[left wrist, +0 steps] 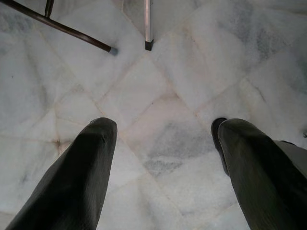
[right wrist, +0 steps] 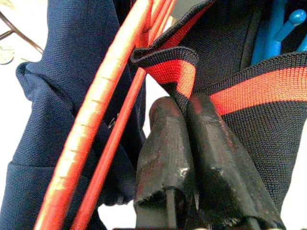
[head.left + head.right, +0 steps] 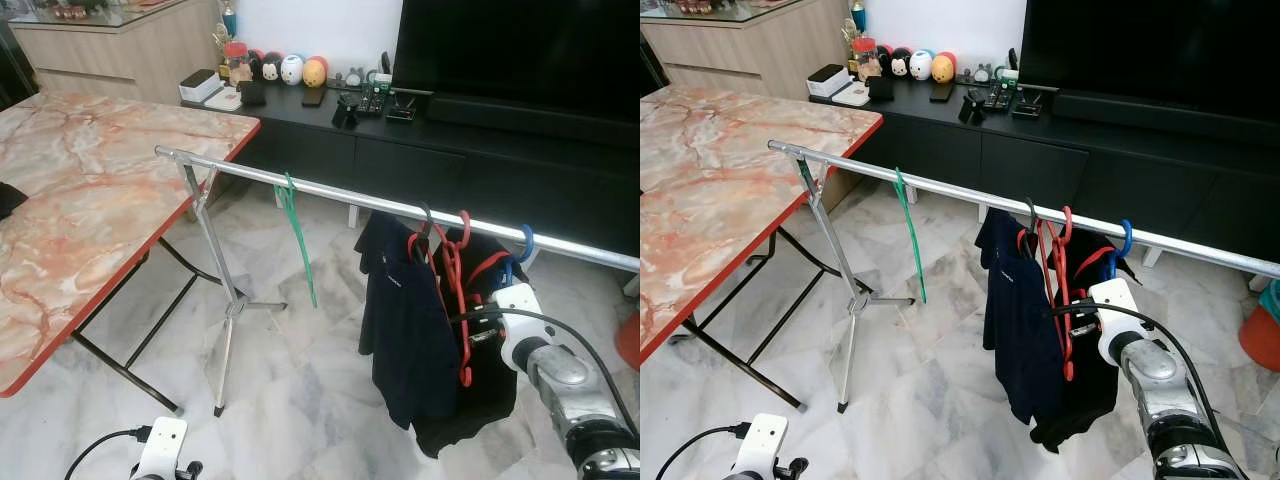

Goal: Hang hanger

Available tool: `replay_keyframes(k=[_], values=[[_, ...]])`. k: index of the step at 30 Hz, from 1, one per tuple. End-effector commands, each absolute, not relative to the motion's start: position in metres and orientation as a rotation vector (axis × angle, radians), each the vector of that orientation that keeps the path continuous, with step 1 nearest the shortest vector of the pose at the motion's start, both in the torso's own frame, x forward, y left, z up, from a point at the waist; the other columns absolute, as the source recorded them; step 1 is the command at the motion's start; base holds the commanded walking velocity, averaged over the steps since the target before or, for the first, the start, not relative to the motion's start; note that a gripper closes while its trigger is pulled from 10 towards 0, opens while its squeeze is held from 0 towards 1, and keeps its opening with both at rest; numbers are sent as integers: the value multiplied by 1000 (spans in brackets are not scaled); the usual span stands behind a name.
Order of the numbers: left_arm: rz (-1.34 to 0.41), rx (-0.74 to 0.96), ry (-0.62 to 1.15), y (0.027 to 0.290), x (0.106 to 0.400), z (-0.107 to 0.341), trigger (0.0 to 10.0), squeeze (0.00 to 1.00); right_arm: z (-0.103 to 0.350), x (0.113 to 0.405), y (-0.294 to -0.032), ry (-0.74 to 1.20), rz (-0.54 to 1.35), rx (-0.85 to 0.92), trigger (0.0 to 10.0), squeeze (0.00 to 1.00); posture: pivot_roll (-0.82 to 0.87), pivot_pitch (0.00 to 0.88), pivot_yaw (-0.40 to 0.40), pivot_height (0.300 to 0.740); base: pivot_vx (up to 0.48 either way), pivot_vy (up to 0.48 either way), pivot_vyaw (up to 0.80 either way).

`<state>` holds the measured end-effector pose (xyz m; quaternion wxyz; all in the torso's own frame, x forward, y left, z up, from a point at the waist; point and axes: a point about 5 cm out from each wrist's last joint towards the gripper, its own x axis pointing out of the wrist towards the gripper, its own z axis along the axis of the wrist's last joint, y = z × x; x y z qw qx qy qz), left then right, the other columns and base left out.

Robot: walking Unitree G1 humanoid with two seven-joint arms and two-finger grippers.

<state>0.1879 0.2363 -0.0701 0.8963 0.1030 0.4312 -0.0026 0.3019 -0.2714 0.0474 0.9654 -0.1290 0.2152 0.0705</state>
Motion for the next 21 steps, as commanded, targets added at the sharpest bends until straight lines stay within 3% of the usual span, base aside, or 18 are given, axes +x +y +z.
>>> replay_keyframes(k=[1, 9, 10, 11, 12, 21], values=[[-7, 219, 908, 239, 186, -71, 10000, 0, 49, 304, -271, 421, 118, -235, 0, 0, 26, 0, 58, 740, 0, 0, 0], [-13, 214, 901, 239, 183, -71, 10000, 0, 57, 310, -273, 323, -49, -102, 0, 0, 26, 0, 59, 740, 0, 0, 0], [-14, 215, 902, 239, 183, -72, 10000, 0, 57, 311, -272, 320, -54, -90, 980, 0, 26, 0, 59, 740, 0, 0, 0], [-16, 215, 903, 239, 183, -72, 10000, 0, 57, 311, -270, 315, -44, -82, 7490, 0, 26, 0, 59, 740, 0, 0, 0], [-17, 215, 904, 238, 182, -72, 10000, 0, 58, 312, -269, 309, -38, -82, 10000, 0, 24, 0, 60, 740, 0, 0, 0], [-23, 211, 910, 235, 180, -74, 10000, 0, 59, 315, -261, 300, -10, -91, 10000, 0, 25, 0, 58, 740, 0, 0, 0]])
